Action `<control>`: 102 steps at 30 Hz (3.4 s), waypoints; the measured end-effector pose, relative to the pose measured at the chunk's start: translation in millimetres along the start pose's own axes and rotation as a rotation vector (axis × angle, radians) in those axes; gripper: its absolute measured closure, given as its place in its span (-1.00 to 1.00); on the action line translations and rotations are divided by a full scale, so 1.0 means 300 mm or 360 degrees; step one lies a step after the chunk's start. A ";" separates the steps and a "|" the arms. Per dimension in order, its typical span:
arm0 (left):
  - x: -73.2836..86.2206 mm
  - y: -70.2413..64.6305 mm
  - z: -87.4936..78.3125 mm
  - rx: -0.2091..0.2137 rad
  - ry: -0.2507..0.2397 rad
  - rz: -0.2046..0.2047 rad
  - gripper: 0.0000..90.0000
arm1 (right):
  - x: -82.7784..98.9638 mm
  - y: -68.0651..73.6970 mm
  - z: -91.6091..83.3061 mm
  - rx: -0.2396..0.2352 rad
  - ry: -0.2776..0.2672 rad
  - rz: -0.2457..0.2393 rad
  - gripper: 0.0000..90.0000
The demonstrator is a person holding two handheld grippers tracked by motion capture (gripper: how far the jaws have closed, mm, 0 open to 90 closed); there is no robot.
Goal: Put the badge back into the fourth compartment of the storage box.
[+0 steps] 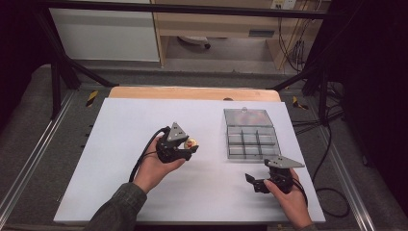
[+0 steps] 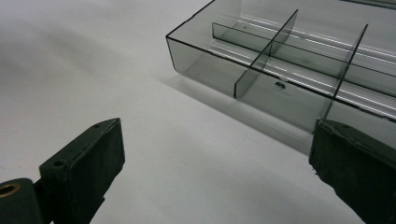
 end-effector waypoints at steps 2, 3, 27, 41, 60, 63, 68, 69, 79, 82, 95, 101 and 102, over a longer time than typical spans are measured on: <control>-0.010 -0.004 0.006 0.0005 -0.0004 0.0004 0.07 | 0.000 0.000 -0.001 0.0000 -0.0002 0.0001 -0.91; -0.015 -0.006 0.009 0.0008 -0.0006 0.0004 0.07 | 0.000 0.000 -0.001 -0.0001 -0.0001 0.0003 -0.91; -0.119 -0.070 0.074 0.0065 -0.0042 0.0028 0.07 | 0.000 0.000 -0.003 -0.0002 -0.0009 0.0013 -0.91; -0.139 -0.102 0.127 0.0087 -0.0023 0.0045 0.07 | 0.000 0.003 -0.008 0.0000 -0.0014 0.0000 -0.91; -0.214 -0.140 0.183 0.0099 -0.0015 0.0093 0.07 | 0.000 0.005 -0.008 -0.0013 -0.0010 -0.0008 -0.92; -0.227 -0.143 0.190 0.0101 -0.0023 0.0089 0.07 | -0.001 0.007 -0.007 -0.0014 -0.0010 -0.0012 -0.92; -0.242 -0.148 0.203 0.0120 -0.0036 0.0075 0.07 | -0.001 0.009 -0.004 -0.0018 -0.0002 -0.0020 -0.92; -0.245 -0.146 0.205 0.0118 -0.0041 0.0072 0.07 | -0.001 0.009 -0.004 -0.0018 -0.0004 -0.0018 -0.92; -0.262 -0.144 0.232 0.0170 -0.0058 0.0023 0.07 | -0.001 0.012 0.000 -0.0020 0.0003 -0.0026 -0.92; -0.261 -0.142 0.242 0.0174 -0.0057 0.0001 0.07 | -0.001 0.012 0.000 -0.0019 0.0004 -0.0029 -0.92; -0.251 -0.144 0.272 0.0177 -0.0008 -0.0002 0.07 | -0.002 0.012 -0.002 -0.0019 -0.0002 -0.0025 -0.92; -0.247 -0.155 0.285 0.0182 0.0011 0.0009 0.07 | -0.001 0.009 -0.004 -0.0015 -0.0005 -0.0022 -0.92; -0.247 -0.158 0.288 0.0184 0.0014 0.0012 0.07 | -0.001 0.009 -0.004 -0.0015 -0.0005 -0.0024 -0.92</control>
Point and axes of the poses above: each handheld gripper's, and its own axes: z roughly forward along the jaws, x roughly out of its underside, y roughly to its left, the point moved 3 cm from there along z, roughly forward along the jaws, and after that the axes turned 3 degrees about y, right-handed, at the moved point
